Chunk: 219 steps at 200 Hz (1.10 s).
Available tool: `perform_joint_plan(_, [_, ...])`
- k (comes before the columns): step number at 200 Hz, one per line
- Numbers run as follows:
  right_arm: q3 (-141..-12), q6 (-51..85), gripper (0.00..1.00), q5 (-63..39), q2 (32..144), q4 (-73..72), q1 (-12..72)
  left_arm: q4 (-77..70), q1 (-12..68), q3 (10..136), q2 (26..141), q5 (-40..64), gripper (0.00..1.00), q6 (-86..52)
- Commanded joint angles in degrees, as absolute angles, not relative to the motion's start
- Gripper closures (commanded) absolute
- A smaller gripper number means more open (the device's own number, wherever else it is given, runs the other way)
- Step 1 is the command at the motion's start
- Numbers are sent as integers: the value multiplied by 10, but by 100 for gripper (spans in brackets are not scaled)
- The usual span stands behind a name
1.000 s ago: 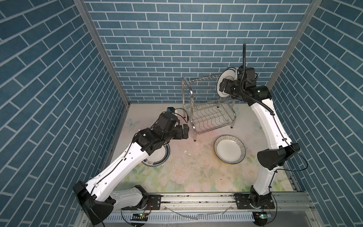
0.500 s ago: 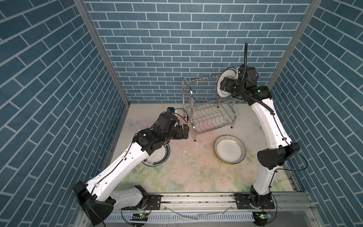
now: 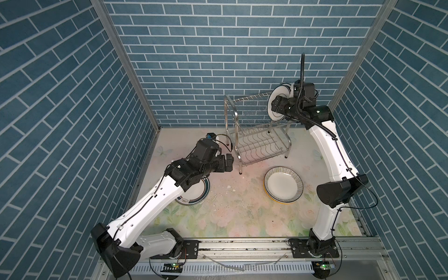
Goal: Unload the plates from the dish rack
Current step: Pick up the plate from the dish rack.
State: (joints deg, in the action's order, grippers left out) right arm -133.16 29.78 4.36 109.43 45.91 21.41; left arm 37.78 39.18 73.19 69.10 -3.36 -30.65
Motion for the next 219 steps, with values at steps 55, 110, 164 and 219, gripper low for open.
perform_joint_plan(55, [-1321, 287, 41, 47, 1108, 419, 212, 368, 384, 722, 687, -25, 1, -308])
perform_joint_plan(110, [-1318, 270, 58, 54, 1121, 412, 211, 360, 381, 714, 692, -17, 1, -317])
perform_joint_plan(164, [-1308, 251, 68, 51, 1129, 399, 212, 359, 380, 713, 695, -14, 1, -318])
perform_joint_plan(219, [-1288, 243, 73, 56, 1125, 388, 212, 357, 379, 709, 696, -11, 1, -320])
